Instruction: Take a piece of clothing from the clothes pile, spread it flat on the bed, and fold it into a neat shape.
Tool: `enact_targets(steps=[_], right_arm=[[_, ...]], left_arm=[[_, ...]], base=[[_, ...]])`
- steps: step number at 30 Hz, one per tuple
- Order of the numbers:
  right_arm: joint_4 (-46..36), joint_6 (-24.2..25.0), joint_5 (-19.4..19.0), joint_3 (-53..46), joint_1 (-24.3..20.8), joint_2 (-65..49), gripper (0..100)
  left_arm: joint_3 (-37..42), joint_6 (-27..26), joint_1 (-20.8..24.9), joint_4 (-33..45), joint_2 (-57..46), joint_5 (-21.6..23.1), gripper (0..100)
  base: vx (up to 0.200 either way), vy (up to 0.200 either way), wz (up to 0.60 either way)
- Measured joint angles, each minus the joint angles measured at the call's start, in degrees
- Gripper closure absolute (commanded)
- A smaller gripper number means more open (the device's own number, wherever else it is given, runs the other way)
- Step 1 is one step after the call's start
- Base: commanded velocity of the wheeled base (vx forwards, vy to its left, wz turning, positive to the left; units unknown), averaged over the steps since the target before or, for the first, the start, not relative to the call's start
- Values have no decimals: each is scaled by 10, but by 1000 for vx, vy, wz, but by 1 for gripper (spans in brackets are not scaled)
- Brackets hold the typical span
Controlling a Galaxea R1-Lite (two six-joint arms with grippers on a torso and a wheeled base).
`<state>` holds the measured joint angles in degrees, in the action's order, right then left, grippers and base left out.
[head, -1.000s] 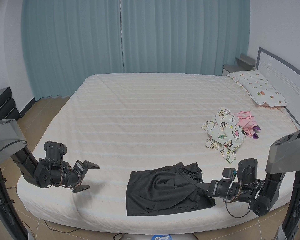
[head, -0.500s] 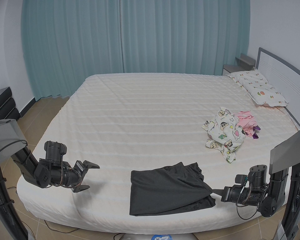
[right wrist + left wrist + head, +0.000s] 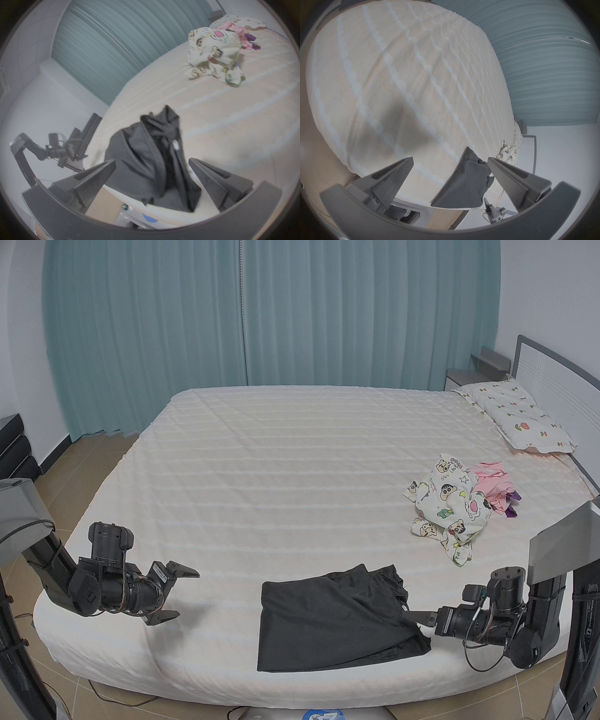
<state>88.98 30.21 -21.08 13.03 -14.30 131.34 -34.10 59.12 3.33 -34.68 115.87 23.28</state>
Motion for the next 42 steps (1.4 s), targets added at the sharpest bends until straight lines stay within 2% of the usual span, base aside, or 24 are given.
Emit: enact_targets(steps=[7, 14, 23, 33, 42], right_arm=[[-37, 14, -8, 94, -26, -5, 0], [-121, 16, -4, 210, -61, 19, 0], [-204, 17, 25, 341, -79, 62, 0], [-192, 17, 29, 307, -55, 58, 0], [-197, 17, 29, 284, -55, 56, 0]], left_arm=[[0, 0, 0, 0, 1, 0, 0], [0, 0, 0, 0, 1, 0, 0], [1, 0, 1, 0, 1, 0, 0], [1, 0, 1, 0, 1, 0, 0], [0, 0, 1, 0, 1, 0, 0]], base=[[0, 0, 0], [0, 0, 0], [0, 0, 0], [0, 0, 0], [0, 0, 0]])
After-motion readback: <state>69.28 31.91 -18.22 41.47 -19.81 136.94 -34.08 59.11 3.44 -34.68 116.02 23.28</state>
